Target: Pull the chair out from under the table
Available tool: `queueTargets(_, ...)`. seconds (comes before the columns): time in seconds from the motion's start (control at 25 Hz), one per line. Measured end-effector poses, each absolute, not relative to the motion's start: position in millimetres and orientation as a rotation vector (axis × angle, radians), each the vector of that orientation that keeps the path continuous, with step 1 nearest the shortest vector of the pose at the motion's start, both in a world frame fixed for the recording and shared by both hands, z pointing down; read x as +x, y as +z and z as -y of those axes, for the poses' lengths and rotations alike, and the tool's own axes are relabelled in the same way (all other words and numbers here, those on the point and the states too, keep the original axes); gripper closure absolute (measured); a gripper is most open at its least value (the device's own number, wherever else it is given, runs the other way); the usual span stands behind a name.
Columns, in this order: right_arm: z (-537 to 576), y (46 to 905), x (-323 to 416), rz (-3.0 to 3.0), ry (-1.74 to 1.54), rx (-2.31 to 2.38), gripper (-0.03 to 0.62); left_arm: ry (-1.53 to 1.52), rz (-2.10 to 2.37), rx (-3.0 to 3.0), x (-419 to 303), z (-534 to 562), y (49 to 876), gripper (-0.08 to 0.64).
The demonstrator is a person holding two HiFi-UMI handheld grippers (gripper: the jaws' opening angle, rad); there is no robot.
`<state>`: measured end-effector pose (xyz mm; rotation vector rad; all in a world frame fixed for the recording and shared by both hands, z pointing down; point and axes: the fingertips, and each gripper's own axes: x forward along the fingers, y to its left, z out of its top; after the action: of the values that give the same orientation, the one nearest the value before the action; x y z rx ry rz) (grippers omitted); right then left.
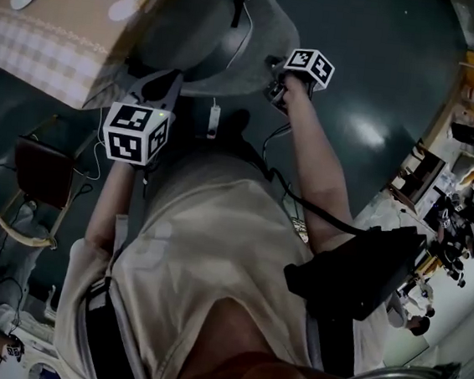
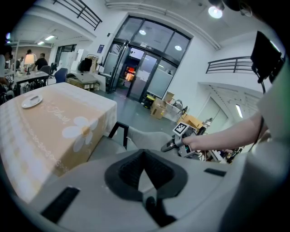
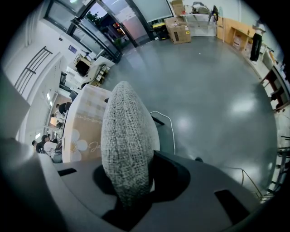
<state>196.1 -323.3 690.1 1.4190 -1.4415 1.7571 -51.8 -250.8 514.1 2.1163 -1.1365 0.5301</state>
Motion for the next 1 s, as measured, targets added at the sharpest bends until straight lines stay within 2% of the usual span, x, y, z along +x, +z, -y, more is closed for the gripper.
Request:
queueTargets(0.24, 320, 701, 194, 1.437, 1.749, 1.419, 0.48, 0.498, 1.17, 2.079, -68, 250, 531, 0.552)
queueTargets(1.0, 312, 687, 213, 1.456, 1.738, 1.41, 0.479, 0.558, 1.138, 2.055, -58, 244, 542, 0.552)
